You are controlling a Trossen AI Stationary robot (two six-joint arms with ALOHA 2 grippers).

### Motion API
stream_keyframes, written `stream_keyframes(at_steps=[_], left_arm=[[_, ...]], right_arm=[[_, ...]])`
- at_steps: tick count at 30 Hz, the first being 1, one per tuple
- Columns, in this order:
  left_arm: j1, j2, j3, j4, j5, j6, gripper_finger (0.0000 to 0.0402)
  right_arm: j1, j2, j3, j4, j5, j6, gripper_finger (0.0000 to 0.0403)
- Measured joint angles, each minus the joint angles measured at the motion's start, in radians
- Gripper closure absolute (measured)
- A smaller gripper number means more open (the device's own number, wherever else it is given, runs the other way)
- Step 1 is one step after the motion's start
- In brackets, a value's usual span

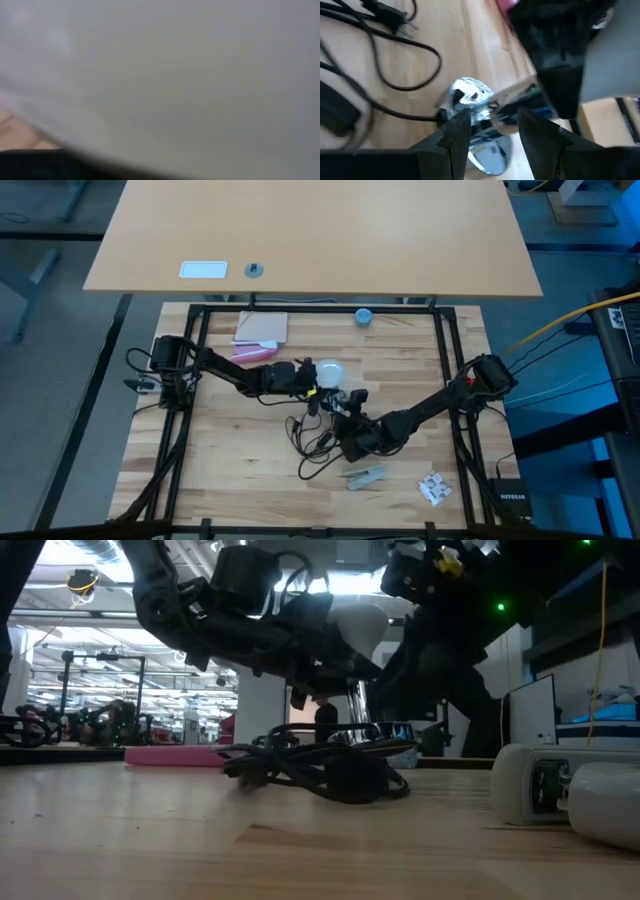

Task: Screw lightbulb
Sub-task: Insert the lightbulb into the lamp

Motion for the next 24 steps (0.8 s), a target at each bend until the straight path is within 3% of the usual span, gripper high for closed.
stream_keyframes(at_steps=[10, 24], left_arm=[[-0.002, 0.000, 0.000, 0.015, -0.003, -0.017, 0.0251], [0.001, 0.000, 0.000, 0.008, -0.003, -0.007, 0.0251]], right_arm=[[-0.005, 0.030, 0.000, 0.012, -0.025, 0.002, 0.0237], [-0.019, 0.059, 0.001, 0.195, -0.097, 0.010, 0.0237]])
